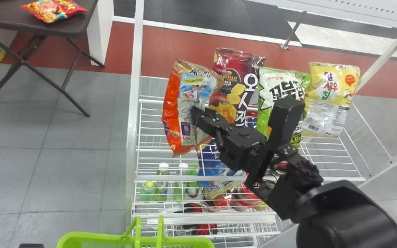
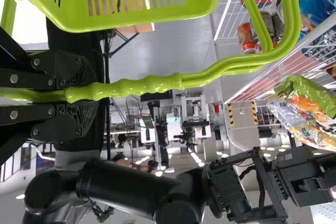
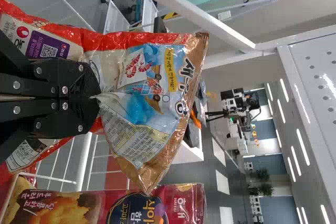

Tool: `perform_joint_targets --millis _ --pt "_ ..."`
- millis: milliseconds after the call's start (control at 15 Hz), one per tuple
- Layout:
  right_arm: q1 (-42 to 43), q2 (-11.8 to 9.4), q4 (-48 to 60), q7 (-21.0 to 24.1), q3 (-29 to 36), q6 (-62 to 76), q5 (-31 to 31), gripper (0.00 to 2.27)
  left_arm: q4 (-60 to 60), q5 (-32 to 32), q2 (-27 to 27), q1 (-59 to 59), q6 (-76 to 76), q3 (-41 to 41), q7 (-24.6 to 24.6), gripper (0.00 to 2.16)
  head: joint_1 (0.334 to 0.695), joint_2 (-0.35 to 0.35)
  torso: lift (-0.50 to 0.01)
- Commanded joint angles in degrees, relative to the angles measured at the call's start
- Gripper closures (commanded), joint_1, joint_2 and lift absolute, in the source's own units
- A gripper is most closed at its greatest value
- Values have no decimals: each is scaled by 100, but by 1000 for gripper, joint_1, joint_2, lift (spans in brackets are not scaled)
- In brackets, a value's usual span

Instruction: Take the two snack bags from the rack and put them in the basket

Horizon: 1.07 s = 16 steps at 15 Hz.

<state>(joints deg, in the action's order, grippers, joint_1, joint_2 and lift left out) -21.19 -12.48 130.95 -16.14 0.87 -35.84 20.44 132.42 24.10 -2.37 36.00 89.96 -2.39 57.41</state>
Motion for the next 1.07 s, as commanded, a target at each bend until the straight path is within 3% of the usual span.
perform_joint_targets --millis 0,400,533,600,800,1000 --pt "-553 0 757 6 300 -473 30 2246 74 7 0 48 7 -25 16 1720 695 -289 -11" --pt "-1740 26 2119 -328 1776 -2389 611 2250 135 25 35 65 7 -34 7 1720 695 -350 -11" --pt "-1845 307 2418 -689 2119 -3672 628 2250 144 25 70 127 7 -42 -10 1720 695 -350 -11" --pt "-1854 395 2523 -856 2207 -4375 637 2250 144 25 79 127 7 -42 -19 1720 695 -350 -11" --pt "-2109 395 2567 -1032 2146 -4938 637 2250 135 25 123 135 7 -25 -54 1720 695 -350 -11" --pt "-2197 378 2418 -1032 1680 -5324 417 2250 144 25 149 92 7 -25 -80 1717 695 -350 -11"
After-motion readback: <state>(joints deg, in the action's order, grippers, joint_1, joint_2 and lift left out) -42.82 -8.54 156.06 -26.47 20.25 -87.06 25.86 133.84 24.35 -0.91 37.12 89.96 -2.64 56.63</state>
